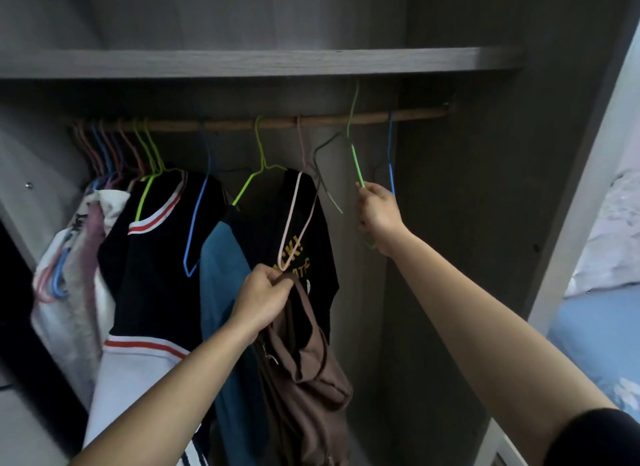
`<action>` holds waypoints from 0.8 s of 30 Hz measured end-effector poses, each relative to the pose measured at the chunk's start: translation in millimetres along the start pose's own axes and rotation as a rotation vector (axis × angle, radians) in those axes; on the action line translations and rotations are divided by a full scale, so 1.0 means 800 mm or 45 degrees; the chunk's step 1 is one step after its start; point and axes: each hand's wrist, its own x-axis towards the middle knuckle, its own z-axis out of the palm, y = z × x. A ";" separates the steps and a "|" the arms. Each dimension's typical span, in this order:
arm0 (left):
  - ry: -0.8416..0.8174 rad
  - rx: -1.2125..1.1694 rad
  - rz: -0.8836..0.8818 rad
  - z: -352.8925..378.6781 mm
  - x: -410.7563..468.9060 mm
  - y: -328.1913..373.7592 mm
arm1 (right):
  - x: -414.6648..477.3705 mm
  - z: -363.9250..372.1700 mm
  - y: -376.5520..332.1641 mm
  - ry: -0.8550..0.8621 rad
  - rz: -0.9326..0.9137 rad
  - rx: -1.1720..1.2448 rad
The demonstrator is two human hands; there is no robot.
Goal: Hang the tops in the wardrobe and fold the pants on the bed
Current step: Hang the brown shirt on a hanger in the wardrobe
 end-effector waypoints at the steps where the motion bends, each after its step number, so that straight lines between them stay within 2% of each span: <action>1: 0.011 -0.001 -0.004 -0.002 0.000 0.000 | 0.001 0.001 0.006 0.003 -0.008 -0.059; 6: 0.018 0.012 -0.006 -0.008 -0.001 -0.008 | -0.014 -0.002 0.022 0.106 -0.082 -0.254; 11: -0.001 0.047 -0.016 -0.003 0.001 -0.017 | -0.050 -0.020 0.026 0.213 -0.209 -0.240; 14: -0.009 0.062 -0.022 0.003 -0.002 -0.025 | -0.095 -0.042 0.068 0.217 -0.185 -0.298; 17: 0.010 0.123 -0.018 0.010 -0.005 -0.031 | -0.135 -0.063 0.118 0.146 -0.054 -0.428; 19: -0.001 0.150 -0.033 0.014 -0.003 -0.035 | -0.149 -0.072 0.137 0.219 -0.032 -0.457; 21: -0.003 0.176 -0.061 0.021 0.000 -0.042 | -0.166 -0.079 0.144 0.317 -0.103 -0.464; 24: 0.000 0.189 -0.094 0.033 0.004 -0.051 | -0.197 -0.096 0.158 0.342 -0.213 -0.422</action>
